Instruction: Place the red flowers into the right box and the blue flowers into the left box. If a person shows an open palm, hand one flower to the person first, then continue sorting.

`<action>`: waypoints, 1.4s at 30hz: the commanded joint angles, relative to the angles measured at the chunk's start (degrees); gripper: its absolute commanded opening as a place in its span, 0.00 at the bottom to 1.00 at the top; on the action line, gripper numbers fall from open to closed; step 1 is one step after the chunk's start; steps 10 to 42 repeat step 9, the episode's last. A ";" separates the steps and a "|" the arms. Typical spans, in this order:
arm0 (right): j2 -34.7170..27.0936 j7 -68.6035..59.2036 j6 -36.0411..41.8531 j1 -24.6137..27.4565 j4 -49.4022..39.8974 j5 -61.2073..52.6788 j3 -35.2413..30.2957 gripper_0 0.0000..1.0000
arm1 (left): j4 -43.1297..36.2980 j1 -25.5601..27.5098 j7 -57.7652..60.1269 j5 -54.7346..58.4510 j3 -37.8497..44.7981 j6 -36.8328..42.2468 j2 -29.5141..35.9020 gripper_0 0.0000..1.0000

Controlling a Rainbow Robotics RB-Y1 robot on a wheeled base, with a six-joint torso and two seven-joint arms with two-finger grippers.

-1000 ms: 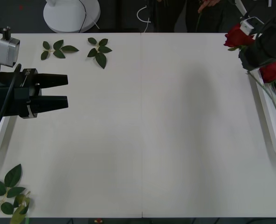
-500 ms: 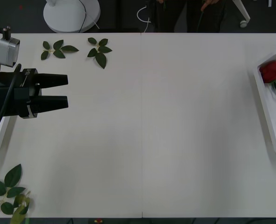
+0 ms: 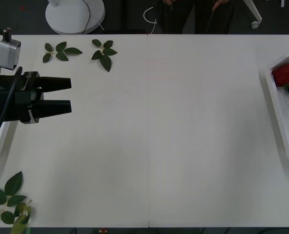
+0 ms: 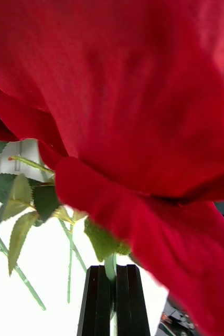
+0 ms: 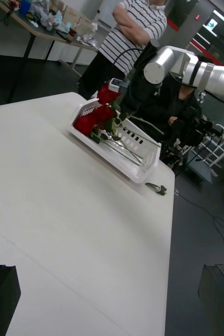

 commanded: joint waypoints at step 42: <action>5.16 -0.50 -3.71 1.45 8.42 1.24 -1.27 0.00 | -1.55 -0.51 -3.77 0.87 -0.25 -0.47 1.77 1.00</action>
